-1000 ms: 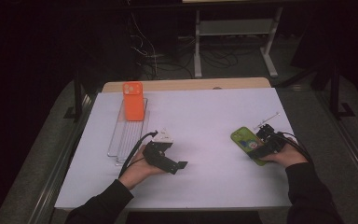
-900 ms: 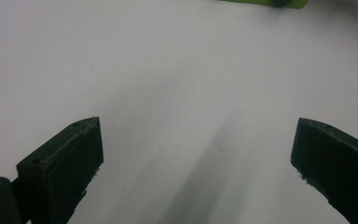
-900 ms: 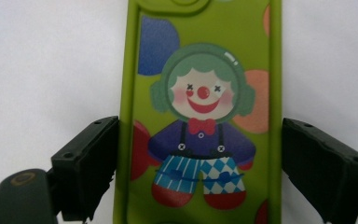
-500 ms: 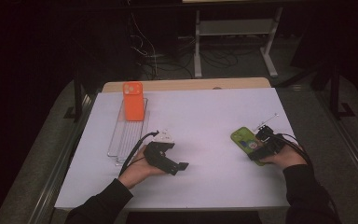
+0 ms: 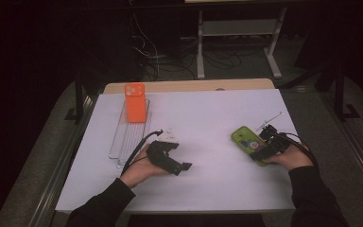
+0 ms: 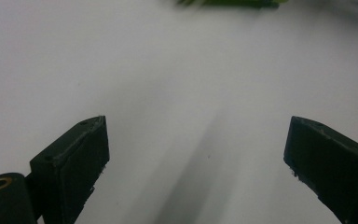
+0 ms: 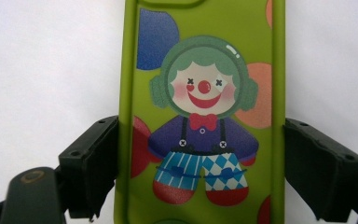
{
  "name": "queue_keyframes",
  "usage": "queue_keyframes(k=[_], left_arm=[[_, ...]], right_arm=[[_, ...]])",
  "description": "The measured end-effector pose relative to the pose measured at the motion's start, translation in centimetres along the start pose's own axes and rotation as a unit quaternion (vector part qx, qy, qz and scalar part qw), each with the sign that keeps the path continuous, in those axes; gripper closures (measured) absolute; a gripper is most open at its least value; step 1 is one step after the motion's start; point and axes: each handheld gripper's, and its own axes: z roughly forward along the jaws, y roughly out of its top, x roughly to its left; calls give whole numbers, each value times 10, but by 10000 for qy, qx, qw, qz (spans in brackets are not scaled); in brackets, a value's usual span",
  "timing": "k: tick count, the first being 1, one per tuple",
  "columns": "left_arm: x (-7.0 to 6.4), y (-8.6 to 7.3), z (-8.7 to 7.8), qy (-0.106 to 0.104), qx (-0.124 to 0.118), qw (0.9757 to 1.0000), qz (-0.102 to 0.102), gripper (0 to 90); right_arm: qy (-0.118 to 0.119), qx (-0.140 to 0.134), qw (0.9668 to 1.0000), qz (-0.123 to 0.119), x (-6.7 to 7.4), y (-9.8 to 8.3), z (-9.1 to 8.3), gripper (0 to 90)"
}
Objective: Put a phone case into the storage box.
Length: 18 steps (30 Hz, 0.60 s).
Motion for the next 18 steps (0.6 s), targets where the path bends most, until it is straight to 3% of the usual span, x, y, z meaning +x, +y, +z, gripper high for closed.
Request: queue_keyframes(k=[5,10,13,18], left_arm=[[4,12,-3,-22,-48,9997,227,59],[11,25,-8,-81,-111,9987,497,57],[13,32,-12,-163,-175,9976,649,56],[15,43,-16,-274,-181,9950,943,54]], right_arm=[[256,-69,9981,-564,12,10,0,155],[516,-61,9916,-1181,31,26,0,154],[606,-56,9866,-1513,40,36,-1,154],[741,-107,9743,-2123,57,54,-3,153]])
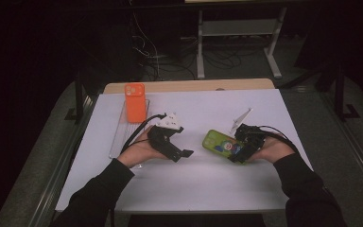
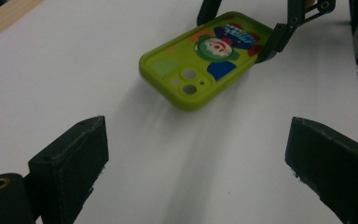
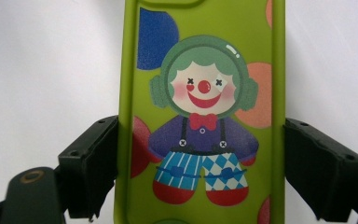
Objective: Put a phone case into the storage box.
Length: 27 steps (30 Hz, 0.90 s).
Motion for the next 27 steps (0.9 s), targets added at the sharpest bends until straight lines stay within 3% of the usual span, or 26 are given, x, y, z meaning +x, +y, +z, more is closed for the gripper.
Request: queue_keyframes(k=[2,6,11,13,16,18,27], left_arm=[[-1,4,0,6,2,10000,94,52],[-1,10,-1,-171,72,9991,386,46],[-3,12,2,-396,152,9974,581,45],[-3,11,6,-451,241,9958,756,41],[-4,9,9,-495,344,9947,830,41],[-4,8,11,-569,348,9933,948,41],[-7,3,18,-781,566,9898,1045,41]], right_arm=[[93,-38,9998,-174,4,8,-1,153],[181,-28,9979,-623,13,22,-1,153],[390,-10,9937,-1052,22,38,1,153],[470,-6,9918,-1188,26,43,1,153],[593,17,9881,-1416,32,50,3,153],[647,39,9862,-1521,36,55,3,153],[724,35,9815,-1770,45,70,4,152]])
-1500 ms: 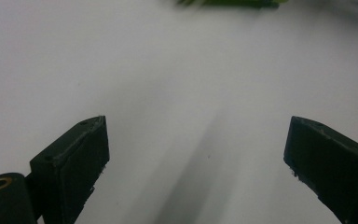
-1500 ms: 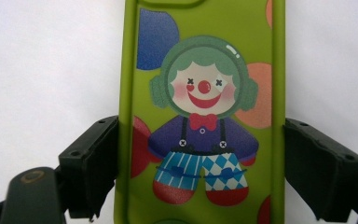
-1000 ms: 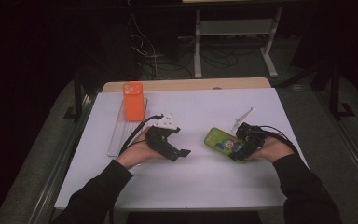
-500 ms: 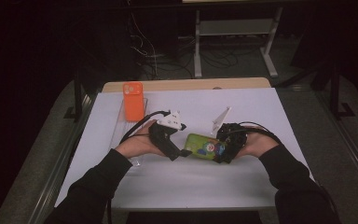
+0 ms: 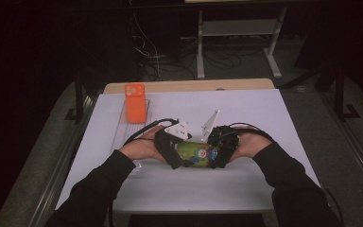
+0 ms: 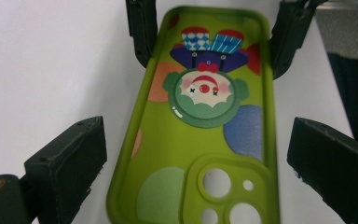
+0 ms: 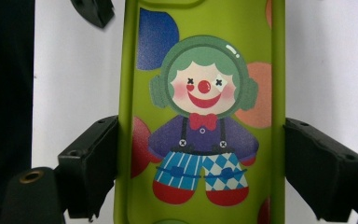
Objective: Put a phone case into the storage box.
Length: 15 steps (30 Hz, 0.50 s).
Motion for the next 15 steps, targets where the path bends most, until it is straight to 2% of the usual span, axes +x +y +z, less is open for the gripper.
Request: queue_keyframes(k=[4,15], left_arm=[[-2,-2,3,-44,81,9999,-50,43],[-2,-2,8,-121,277,9995,25,65]], right_arm=[[11,-34,10000,-77,0,5,-1,152],[74,-64,9998,-153,0,10,-1,152]])
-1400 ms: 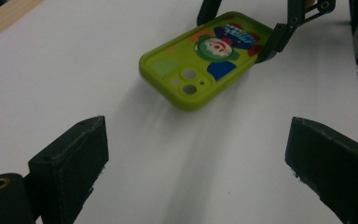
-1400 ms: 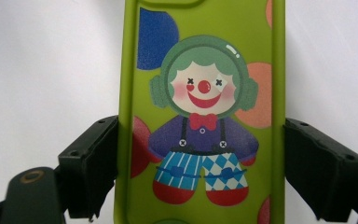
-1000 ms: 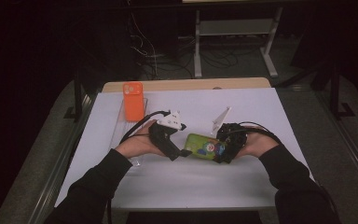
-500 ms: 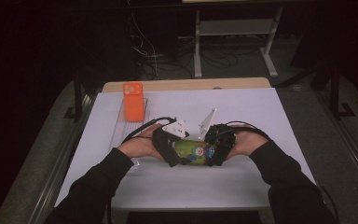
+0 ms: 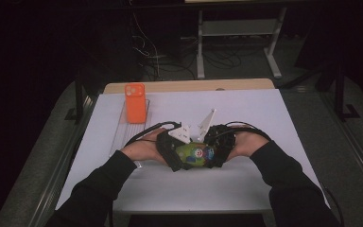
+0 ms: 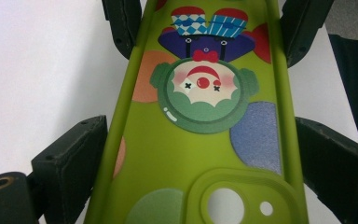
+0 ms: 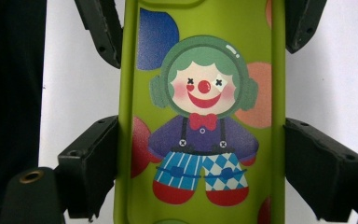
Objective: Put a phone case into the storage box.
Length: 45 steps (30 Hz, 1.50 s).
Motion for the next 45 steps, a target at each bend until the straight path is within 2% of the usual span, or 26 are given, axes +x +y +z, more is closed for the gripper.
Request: queue_keyframes(k=[1,4,15,26,30,32,36,37,39,40,41,44,45], left_arm=[[1,0,0,7,46,10000,56,66],[2,0,1,27,88,9999,48,78],[3,-2,0,-112,133,9998,70,122],[3,-2,1,-269,223,9994,-65,146],[0,-1,0,-158,138,9996,-210,150],[-1,-2,0,-129,100,9992,-374,152],[-2,-5,-1,-54,72,9986,-522,152],[-2,-5,-2,60,81,9988,-489,152],[-3,-5,-2,149,96,9981,-587,153],[-3,-5,-3,222,88,9979,-607,152],[-4,-6,-2,273,94,9969,-729,152],[-6,-6,-1,452,125,9949,-889,153],[-6,-6,0,538,138,9940,-942,153]], right_arm=[[-6,7,10000,-17,0,0,0,152],[-1,-10,10000,-14,0,1,-1,152],[33,-12,10000,-23,0,1,-1,151],[78,-32,9999,-55,2,1,2,144],[116,-153,9998,75,0,0,1,119],[118,-203,9996,164,-1,-2,-2,76],[-49,-418,9985,354,-2,-8,-8,15],[-108,-469,9981,388,-2,-11,-9,6],[-196,-563,9968,527,-3,-17,-12,3],[-238,-630,9959,596,-3,-20,-13,3],[-273,-662,9952,671,-3,-22,-14,3],[-397,-932,9890,1081,-4,-34,-16,3],[-452,-974,9876,1145,-4,-37,-17,3]])
